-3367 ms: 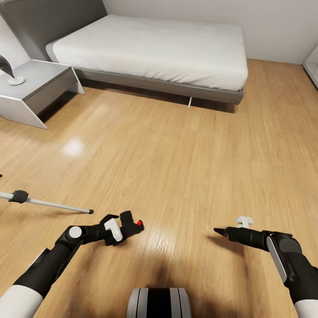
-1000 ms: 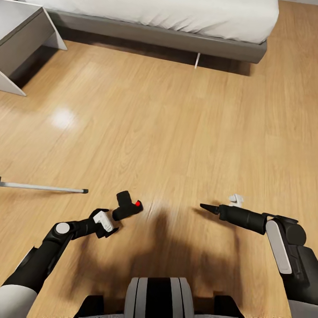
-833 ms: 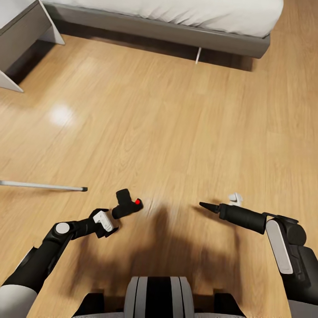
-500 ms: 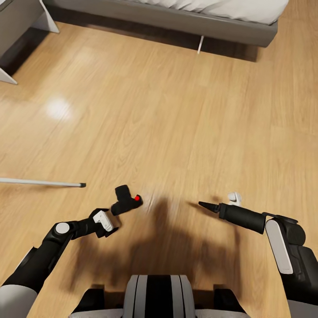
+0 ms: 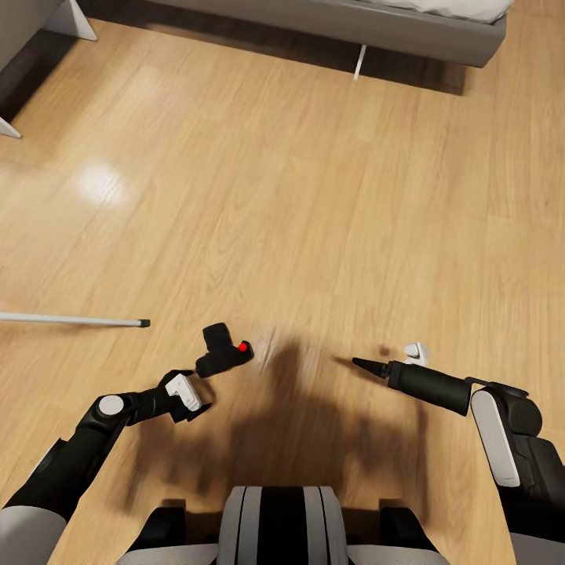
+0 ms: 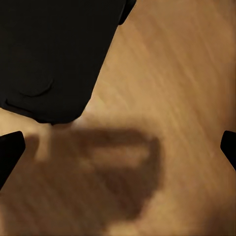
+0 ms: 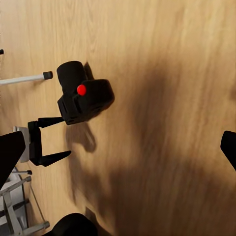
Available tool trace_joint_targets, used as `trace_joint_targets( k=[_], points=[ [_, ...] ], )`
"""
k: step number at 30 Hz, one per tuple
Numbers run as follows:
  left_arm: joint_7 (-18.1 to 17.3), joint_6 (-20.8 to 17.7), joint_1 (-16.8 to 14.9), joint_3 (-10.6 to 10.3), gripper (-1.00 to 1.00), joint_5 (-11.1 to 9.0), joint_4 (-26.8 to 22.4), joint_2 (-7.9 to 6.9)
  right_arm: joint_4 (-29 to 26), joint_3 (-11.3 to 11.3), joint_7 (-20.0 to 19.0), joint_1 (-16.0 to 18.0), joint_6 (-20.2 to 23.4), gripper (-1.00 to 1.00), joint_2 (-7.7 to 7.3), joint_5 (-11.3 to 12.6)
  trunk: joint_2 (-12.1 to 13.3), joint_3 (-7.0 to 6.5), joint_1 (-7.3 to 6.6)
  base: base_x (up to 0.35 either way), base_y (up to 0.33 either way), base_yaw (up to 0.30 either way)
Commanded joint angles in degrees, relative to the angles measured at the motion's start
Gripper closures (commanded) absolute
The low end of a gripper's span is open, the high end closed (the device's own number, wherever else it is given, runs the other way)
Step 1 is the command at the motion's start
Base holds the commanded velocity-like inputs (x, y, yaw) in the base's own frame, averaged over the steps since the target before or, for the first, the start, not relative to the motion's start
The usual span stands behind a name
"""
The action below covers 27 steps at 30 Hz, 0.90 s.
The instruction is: Attach the digital camera to the camera tripod in the bedroom.
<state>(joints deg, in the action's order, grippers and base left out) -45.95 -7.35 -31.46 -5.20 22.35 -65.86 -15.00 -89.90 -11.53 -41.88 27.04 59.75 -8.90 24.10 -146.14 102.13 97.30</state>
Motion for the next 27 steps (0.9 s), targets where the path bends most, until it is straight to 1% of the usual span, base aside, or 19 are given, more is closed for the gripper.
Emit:
trace_joint_targets(
  k=[1, 22, 24, 27],
  points=[
    [-0.2, -0.5, 0.0, -0.1, -1.0, 0.1, -0.1, -0.03, 0.0, -0.1, -0.4, 0.0, 0.2, -1.0, 0.01, -0.3, 0.0, 0.03, -0.01, 0.0, 0.0, 0.0],
    [0.0, -0.8, 0.0, 0.2, -1.0, 0.0, -3.0, -0.05, 0.0, -0.1, -0.1, 0.0, 0.2, -1.0, 0.03, -0.4, 0.0, 0.03, -0.01, 0.0, 0.0, 0.0],
    [-0.6, -0.1, -0.7, 0.9, -1.0, 0.6, -3.5, 0.61, 0.3, -0.3, -0.2, 0.0, 0.2, -1.0, -0.38, -1.1, 0.0, 0.03, -0.01, 0.0, 0.0, 0.0],
    [-1.4, 0.9, -1.1, 1.9, -1.0, 1.6, -3.7, 1.57, 0.3, -0.3, -0.1, 0.0, 0.2, -1.0, -0.19, -1.8, 0.0, 0.03, -0.01, 0.0, 0.0, 0.0]
  ],
)
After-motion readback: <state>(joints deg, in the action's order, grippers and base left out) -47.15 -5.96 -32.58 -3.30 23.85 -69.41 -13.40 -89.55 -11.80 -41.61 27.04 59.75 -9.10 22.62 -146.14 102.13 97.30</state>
